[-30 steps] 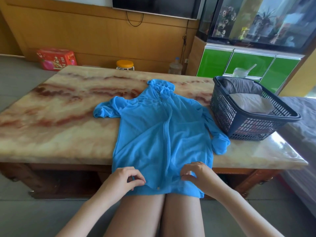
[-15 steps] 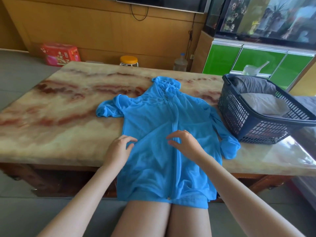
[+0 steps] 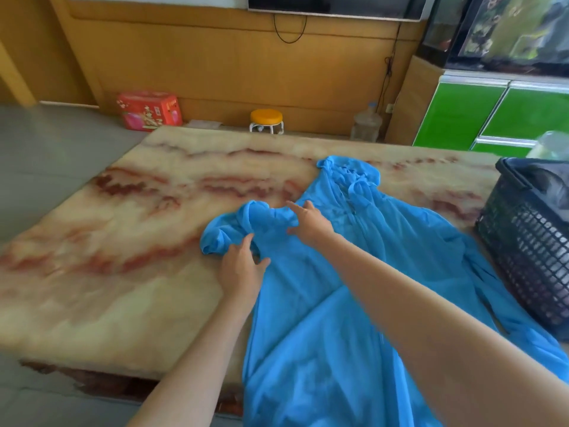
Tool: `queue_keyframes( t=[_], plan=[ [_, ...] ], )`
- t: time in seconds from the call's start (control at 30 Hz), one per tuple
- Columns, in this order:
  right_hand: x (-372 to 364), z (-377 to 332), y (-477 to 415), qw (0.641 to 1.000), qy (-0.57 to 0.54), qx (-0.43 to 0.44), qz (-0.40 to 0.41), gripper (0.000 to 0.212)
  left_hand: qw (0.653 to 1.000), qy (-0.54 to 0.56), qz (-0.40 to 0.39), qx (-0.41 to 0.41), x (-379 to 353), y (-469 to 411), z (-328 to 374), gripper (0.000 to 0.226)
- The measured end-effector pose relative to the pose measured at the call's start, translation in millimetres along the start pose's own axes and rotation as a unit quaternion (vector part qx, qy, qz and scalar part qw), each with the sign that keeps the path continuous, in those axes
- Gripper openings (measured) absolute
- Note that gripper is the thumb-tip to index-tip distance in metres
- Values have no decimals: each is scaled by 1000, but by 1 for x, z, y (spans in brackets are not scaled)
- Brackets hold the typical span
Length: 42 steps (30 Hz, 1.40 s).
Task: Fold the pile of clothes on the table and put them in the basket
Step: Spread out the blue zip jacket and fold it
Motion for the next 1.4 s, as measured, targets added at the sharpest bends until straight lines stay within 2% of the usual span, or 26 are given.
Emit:
queue_keyframes(
  t=[0.07,0.17,0.23,0.3,0.37,0.5,0.63,0.73,0.83,0.9,0.97,1.07,1.13,1.2,1.23,1.33,1.4],
  plan=[
    [0,-2,-24,999,31,-2,-13,73,1000,24,5,-9,-2,-9,3,52],
    [-13,-3,-52,999,16,8,-49,49,999,37,15,-25,-5,-20,6,34],
    [-9,-4,-65,1000,-14,3,-10,28,997,52,35,-42,-2,-31,5,29],
    [3,-8,-79,998,-39,-4,54,21,993,76,65,-63,4,-46,5,27],
    [12,-18,-95,993,-60,-1,106,20,989,89,91,-76,12,-66,6,27],
    [19,-50,-132,988,-72,44,130,27,989,80,102,-69,16,-114,2,27],
    [-6,-50,-161,996,-12,56,75,30,994,31,79,-64,9,-140,-11,26],
    [-15,-41,-171,993,-80,73,38,44,994,21,82,-66,16,-135,-18,30],
    [6,-18,-175,991,-100,57,65,42,989,-29,127,-64,41,-106,-20,27],
    [11,3,-170,993,-79,32,82,36,998,-19,66,3,43,-87,-33,26],
    [7,15,-152,993,-81,30,80,34,996,-62,-21,52,32,-69,-43,27],
    [0,8,-106,990,-92,67,89,30,991,13,-86,99,19,-55,-57,26],
    [-2,-11,-68,984,-107,111,93,23,985,21,-135,106,9,-50,-60,31],
    [-12,-31,-32,983,-128,126,46,17,979,57,-165,105,7,-44,-54,35],
    [-21,-41,-16,982,-143,123,1,17,972,110,-171,114,8,-40,-49,35],
    [-43,-65,22,976,-140,143,-87,21,924,273,-189,189,12,-19,-41,18],
    [-49,-75,38,976,-101,161,-103,28,898,307,-214,230,14,-2,-43,20]
  ],
)
Point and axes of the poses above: each hand's wrist, its own y-axis away from the middle knuckle, its own x-axis out of the back of the hand, z = x × y, the point moved 10 cm from there along -y, towards the middle knuckle
